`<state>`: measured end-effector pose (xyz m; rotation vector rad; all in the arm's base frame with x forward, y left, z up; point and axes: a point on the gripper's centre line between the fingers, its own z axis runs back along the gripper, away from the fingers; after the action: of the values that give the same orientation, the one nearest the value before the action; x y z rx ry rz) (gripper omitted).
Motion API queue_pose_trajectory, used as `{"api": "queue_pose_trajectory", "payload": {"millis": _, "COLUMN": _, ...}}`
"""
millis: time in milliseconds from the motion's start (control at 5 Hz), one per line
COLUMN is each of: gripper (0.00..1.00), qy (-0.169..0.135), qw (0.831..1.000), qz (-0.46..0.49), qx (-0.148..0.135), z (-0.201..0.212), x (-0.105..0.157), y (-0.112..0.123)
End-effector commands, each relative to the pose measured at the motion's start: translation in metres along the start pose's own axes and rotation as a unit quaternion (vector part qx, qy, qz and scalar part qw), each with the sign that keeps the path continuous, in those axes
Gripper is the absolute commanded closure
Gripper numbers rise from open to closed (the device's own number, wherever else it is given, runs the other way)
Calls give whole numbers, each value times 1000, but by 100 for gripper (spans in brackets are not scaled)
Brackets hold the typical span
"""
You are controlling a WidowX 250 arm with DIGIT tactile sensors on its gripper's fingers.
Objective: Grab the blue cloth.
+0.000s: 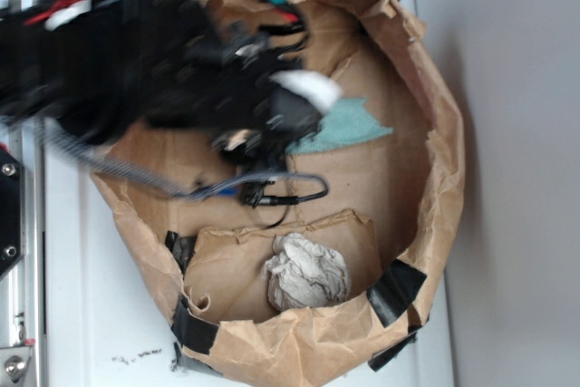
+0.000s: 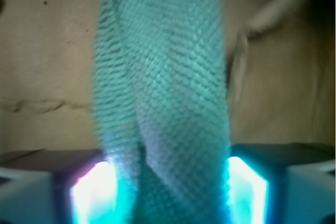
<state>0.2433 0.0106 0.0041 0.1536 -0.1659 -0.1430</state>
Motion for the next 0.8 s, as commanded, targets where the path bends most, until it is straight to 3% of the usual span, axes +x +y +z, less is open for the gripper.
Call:
{"api": "queue_pose_trajectory", "payload": {"millis": 0, "gripper": 100, "qy": 3, "qw": 998, "qz": -33, "qx": -48, "z": 46, "x": -57, "y": -5}}
{"api": "queue_pose_trajectory", "payload": {"millis": 200, "gripper": 100, "qy": -39, "qw": 996, "qz": -11, "qx": -83, "z": 93, "x": -61, "y": 12}}
{"api": "queue_pose_trajectory", "payload": {"millis": 400, "gripper": 100, "qy": -50, "qw": 994, "qz": 9, "qx": -100, "z": 126, "x": -13, "y": 70}}
{"api": "queue_pose_trajectory", "payload": {"millis": 600, "gripper": 100, "qy": -51, "qw": 993, "qz": 13, "qx": -104, "z": 148, "x": 38, "y": 100}}
